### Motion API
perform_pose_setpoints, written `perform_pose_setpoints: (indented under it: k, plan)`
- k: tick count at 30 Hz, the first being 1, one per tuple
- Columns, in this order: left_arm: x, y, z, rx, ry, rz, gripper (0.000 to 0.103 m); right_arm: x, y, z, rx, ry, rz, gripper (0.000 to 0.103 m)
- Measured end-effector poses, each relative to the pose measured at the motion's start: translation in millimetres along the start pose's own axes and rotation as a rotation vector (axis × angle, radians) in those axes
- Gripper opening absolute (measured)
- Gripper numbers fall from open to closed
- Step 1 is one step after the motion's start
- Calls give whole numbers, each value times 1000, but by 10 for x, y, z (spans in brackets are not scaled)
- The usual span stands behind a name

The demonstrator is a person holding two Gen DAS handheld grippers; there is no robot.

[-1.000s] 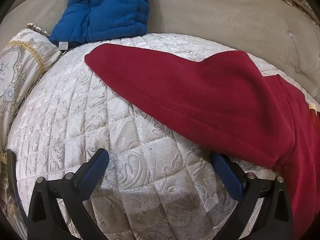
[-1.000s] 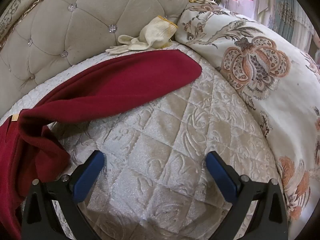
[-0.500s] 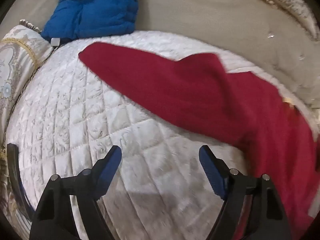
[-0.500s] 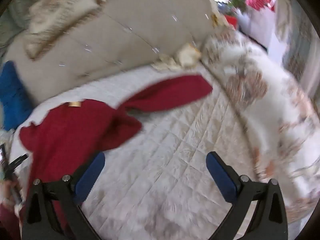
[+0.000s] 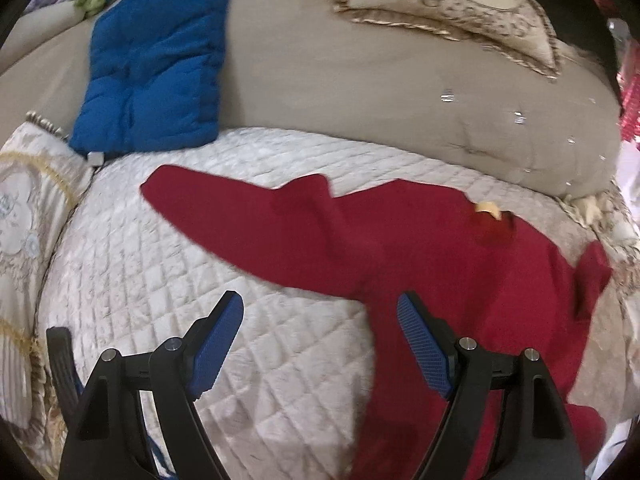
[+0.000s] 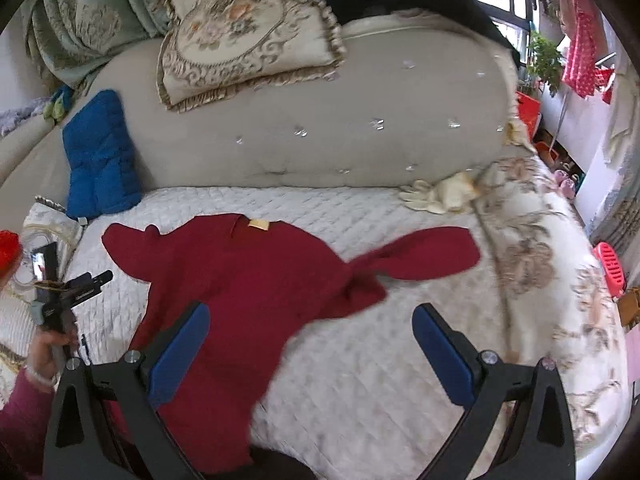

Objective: Fold small clothes
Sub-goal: 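Spread the crumpled red sweater flat on the quilted bed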

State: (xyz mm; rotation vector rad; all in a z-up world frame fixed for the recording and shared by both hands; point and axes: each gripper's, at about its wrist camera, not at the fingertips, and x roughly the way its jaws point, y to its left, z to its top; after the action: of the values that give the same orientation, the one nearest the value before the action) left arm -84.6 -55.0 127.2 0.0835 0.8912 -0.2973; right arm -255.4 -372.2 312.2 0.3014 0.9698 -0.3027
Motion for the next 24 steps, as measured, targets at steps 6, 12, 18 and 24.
perform_pose_setpoints:
  k: [6, 12, 18, 24]
  plan:
    - [-51, -323, 35, 44, -33, -30, 61, 720, 496, -114, -4, 3, -71, 103]
    - [-3, -541, 10, 56, -24, -70, 61, 1153, 747, -149, 62, 13, -31, 103]
    - [89, -643, 40, 55, -18, -76, 61, 1382, 815, -131, 110, 20, -28, 103]
    - [177, -667, 22, 53, -13, -80, 61, 1540, 868, -112, 119, 28, -21, 103]
